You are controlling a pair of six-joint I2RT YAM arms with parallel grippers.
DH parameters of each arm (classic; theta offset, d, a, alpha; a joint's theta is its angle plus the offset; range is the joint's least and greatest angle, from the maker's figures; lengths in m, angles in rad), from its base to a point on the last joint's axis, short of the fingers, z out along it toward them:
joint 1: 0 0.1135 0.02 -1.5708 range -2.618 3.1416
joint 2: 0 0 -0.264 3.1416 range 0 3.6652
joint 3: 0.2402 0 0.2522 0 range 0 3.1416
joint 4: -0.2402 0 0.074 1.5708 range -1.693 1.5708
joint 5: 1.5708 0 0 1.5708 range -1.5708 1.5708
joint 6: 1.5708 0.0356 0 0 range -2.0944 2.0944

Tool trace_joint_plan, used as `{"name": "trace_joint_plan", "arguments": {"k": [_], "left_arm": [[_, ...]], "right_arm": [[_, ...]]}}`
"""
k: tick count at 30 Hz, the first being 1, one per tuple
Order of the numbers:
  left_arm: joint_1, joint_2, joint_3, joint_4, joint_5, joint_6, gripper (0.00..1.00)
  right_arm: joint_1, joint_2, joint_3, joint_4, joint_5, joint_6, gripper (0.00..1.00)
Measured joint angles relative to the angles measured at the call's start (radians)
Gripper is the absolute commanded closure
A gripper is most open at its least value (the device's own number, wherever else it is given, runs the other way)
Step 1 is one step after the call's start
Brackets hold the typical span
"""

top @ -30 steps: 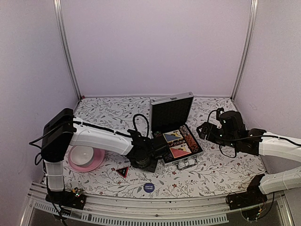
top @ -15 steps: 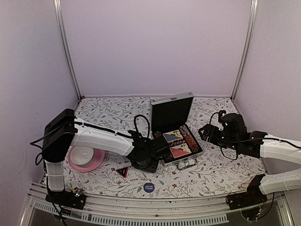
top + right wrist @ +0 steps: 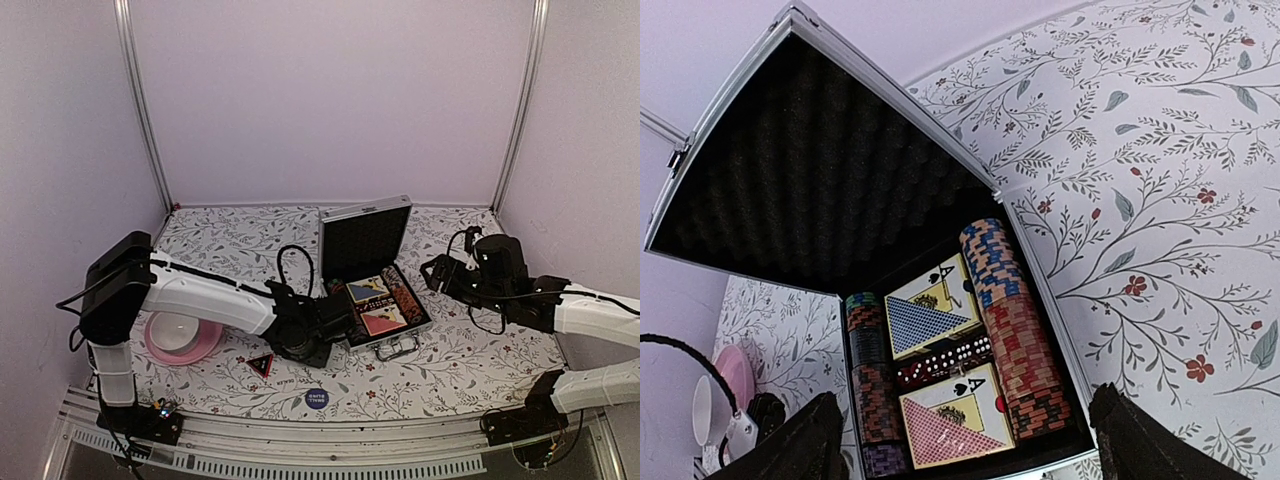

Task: Pack up texas hold em set

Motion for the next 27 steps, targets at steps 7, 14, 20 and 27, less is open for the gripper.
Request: {"name": "trace_joint_plan", "arguments": {"k": [7, 14, 20, 27], "left_arm": [[0.000, -0.066, -0.047, 0.035, -0.011, 0.084, 0.92], [0.008, -0.145, -0.050, 0.169, 0.003, 0.248, 0.93], [0.009, -0.196, -0.071, 0.255, 0.052, 0.385, 0.93], [0.009, -0.248, -0.092, 0.324, 0.137, 0.510, 0.94]], "right_arm": [[-0.011, 0.088, 0.071, 0.025, -0.059, -0.002, 0.13], [-0.071, 0.070, 0.051, 0.041, -0.201, 0.016, 0.14], [-0.130, 0.046, -0.001, 0.047, -0.388, 0.039, 0.15], [-0.133, 0.158, -0.037, 0.173, -0.699, 0.105, 0.22]]}}
